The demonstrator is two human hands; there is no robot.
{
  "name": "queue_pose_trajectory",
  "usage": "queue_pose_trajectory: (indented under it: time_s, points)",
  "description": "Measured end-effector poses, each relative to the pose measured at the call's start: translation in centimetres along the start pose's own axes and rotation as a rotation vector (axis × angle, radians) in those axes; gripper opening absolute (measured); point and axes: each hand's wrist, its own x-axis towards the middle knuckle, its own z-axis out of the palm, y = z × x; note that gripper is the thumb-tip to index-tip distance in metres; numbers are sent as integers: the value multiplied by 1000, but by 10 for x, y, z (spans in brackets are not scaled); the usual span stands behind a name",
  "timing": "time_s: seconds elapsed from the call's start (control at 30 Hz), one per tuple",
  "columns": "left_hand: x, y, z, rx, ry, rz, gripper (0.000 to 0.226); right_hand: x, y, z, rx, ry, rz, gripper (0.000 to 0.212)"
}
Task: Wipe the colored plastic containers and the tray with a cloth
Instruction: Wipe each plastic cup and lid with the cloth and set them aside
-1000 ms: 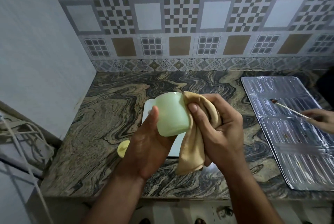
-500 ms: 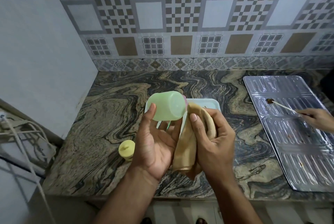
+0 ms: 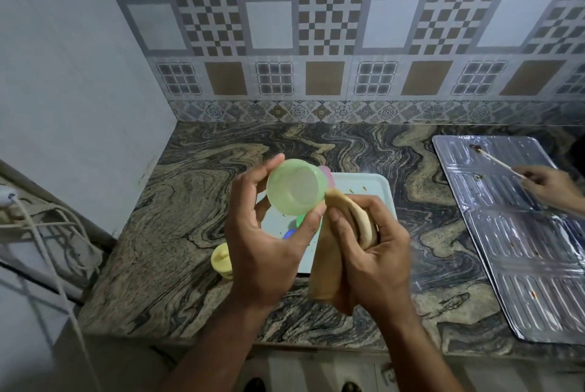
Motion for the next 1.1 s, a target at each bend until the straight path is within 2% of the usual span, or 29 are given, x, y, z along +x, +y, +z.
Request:
queue_pose_trajectory:
  time_s: [0.07, 0.13, 0.23, 0.37, 0.6, 0.83, 0.93, 0.97, 1.03, 1.1]
  points:
    - [5, -5, -5, 153, -11, 75, 70, -1, 12, 1, -56, -15, 31, 11]
    - [15, -17, -17, 294, -43, 53, 69, 0, 15, 1, -81, -3, 41, 15]
    - [39, -56, -47, 461, -105, -131, 70, 1, 15, -3, -67, 1, 49, 22]
    - [63, -114, -80, 731, -200, -418, 66, 0, 17, -5, -90, -5, 76, 15]
    - [65, -181, -89, 950, -410, -615, 68, -4, 17, -8, -107, -14, 89, 10]
    - [61, -193, -84, 1016, -527, -623, 73, -3, 17, -15, -125, 11, 84, 16]
    - [64, -193, -84, 965, -469, -555, 86, -1, 18, -20, -133, 31, 80, 16]
    - [66, -190, -81, 925, -424, -479, 81, -2, 19, -22, -138, 45, 81, 14]
    - [69, -184, -75, 857, -358, -313, 56, -2, 20, -25, -138, 64, 92, 11]
    - [73, -176, -62, 819, -367, -224, 34, -1, 21, -30, -141, 79, 99, 10]
